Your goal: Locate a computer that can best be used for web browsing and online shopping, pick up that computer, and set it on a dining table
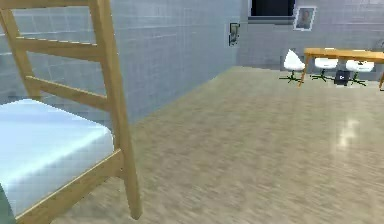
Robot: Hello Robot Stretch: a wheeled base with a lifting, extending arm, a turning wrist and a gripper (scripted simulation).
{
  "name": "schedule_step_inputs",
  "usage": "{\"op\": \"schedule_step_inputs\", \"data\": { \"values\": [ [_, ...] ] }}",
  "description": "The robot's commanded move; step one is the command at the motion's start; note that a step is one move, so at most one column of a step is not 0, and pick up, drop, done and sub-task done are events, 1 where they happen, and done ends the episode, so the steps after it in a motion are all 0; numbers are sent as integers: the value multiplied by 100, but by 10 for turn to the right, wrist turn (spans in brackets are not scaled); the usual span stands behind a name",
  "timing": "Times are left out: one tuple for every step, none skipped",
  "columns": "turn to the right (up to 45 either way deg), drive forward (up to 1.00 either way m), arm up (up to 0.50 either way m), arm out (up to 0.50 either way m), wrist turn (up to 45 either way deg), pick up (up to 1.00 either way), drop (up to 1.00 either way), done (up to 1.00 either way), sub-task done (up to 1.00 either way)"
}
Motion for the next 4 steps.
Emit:
{"op": "schedule_step_inputs", "data": {
  "values": [
    [450, 0, 0, 0, 0, 0, 0, 0, 0],
    [300, 0, 0, 0, 0, 0, 0, 0, 0],
    [0, 100, 0, 0, 0, 0, 0, 0, 0],
    [0, 100, 0, 0, 0, 0, 0, 0, 0]
  ]
}}
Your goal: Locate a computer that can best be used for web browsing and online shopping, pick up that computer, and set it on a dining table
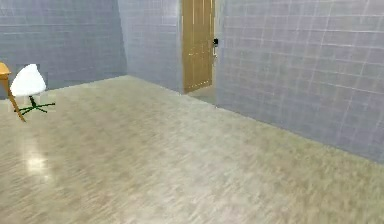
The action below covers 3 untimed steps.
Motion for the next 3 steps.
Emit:
{"op": "schedule_step_inputs", "data": {
  "values": [
    [0, 100, 0, 0, 0, 0, 0, 0, 0],
    [0, 100, 0, 0, 0, 0, 0, 0, 0],
    [0, 100, 0, 0, 0, 0, 0, 0, 0]
  ]
}}
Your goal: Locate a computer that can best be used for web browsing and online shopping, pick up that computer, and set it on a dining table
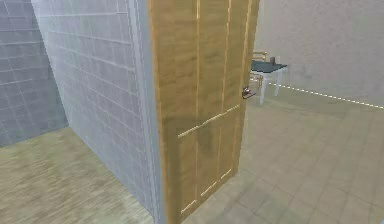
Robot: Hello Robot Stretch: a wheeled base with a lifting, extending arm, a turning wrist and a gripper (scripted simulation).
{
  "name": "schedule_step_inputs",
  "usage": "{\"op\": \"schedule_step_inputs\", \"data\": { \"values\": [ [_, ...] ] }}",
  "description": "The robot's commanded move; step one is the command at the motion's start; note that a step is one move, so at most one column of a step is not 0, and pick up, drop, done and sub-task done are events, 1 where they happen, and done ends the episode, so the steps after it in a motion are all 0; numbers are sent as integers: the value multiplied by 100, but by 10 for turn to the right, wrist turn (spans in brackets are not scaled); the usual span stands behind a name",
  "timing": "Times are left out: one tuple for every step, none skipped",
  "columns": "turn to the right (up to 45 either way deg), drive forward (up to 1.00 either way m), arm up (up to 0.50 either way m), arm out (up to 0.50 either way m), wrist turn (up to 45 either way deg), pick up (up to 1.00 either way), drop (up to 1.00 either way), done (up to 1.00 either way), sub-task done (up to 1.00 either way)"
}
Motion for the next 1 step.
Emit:
{"op": "schedule_step_inputs", "data": {
  "values": [
    [60, 0, 0, 0, 0, 0, 0, 0, 0]
  ]
}}
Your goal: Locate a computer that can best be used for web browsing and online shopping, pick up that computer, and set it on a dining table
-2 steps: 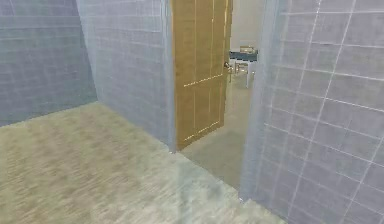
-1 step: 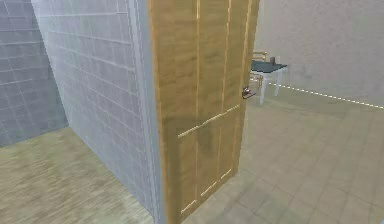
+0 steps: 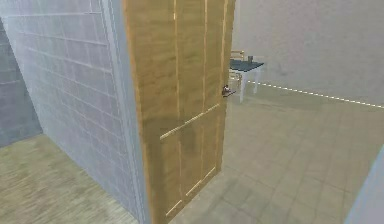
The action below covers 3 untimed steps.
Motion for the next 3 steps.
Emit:
{"op": "schedule_step_inputs", "data": {
  "values": [
    [0, 45, 0, 0, 0, 0, 0, 0, 0],
    [300, 0, 0, 0, 0, 0, 0, 0, 0],
    [0, 100, 0, 0, 0, 0, 0, 0, 0]
  ]
}}
